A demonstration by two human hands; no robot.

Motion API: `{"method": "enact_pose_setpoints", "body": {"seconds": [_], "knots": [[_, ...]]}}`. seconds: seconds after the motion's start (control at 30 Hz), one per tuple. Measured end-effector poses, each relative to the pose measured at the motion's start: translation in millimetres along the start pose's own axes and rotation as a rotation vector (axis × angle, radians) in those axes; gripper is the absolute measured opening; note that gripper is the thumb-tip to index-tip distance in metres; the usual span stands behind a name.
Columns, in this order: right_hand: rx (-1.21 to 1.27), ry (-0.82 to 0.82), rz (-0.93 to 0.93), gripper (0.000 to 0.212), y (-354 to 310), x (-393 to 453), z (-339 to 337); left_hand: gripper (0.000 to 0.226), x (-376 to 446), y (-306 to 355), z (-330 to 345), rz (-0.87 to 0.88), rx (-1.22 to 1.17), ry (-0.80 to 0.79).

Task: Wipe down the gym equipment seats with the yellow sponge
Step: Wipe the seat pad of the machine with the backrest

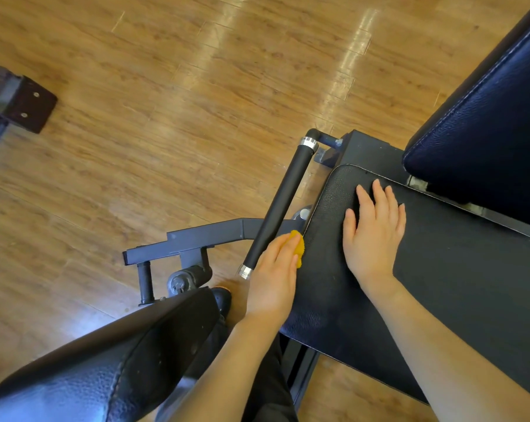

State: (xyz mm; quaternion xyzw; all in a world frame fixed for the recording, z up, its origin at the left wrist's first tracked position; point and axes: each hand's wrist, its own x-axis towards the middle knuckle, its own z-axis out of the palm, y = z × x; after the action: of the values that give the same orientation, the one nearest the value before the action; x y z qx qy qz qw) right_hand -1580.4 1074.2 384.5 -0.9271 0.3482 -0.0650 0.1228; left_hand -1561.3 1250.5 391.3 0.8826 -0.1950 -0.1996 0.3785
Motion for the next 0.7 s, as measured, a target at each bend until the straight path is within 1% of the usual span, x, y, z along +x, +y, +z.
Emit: {"method": "enact_pose_setpoints", "body": {"seconds": [0.03,0.07,0.17,0.23,0.3,0.43,0.5,0.57,0.7], "knots": [[0.040,-0.012,0.009,0.044,-1.0,-2.9,-2.3,0.039,0.6,-0.4,-0.8,-0.019,-0.041,0.008],[0.076,-0.021,0.016,0.044,-3.2,-9.0,-4.6,0.040,1.2,0.4,-1.7,-0.032,-0.064,-0.020],[0.114,-0.032,-0.004,0.043,-13.9,-41.8,-6.3,0.038,-12.8,-10.3,-2.3,-0.027,-0.052,-0.069],[0.103,-0.036,-0.006,0.042,-20.0,-62.1,-2.2,0.037,-25.9,-21.2,-3.6,0.025,-0.004,-0.090],[0.069,-0.036,0.000,0.046,-23.8,-72.6,2.6,0.032,-34.0,-19.2,-8.1,0.087,0.032,-0.066],[-0.003,-0.034,-0.019,0.048,-23.8,-76.8,6.3,0.036,-21.8,0.1,-2.9,0.011,-0.086,0.004],[-0.023,-0.031,-0.029,0.049,-22.3,-76.9,7.3,0.041,-4.6,1.9,5.6,-0.040,-0.038,0.052],[-0.043,-0.027,-0.030,0.049,-22.6,-77.3,8.4,0.042,7.1,6.8,11.9,-0.089,-0.086,0.036],[-0.079,-0.045,-0.025,0.049,-23.8,-77.5,8.4,0.040,-2.8,3.1,5.8,-0.048,-0.103,0.006]]}}
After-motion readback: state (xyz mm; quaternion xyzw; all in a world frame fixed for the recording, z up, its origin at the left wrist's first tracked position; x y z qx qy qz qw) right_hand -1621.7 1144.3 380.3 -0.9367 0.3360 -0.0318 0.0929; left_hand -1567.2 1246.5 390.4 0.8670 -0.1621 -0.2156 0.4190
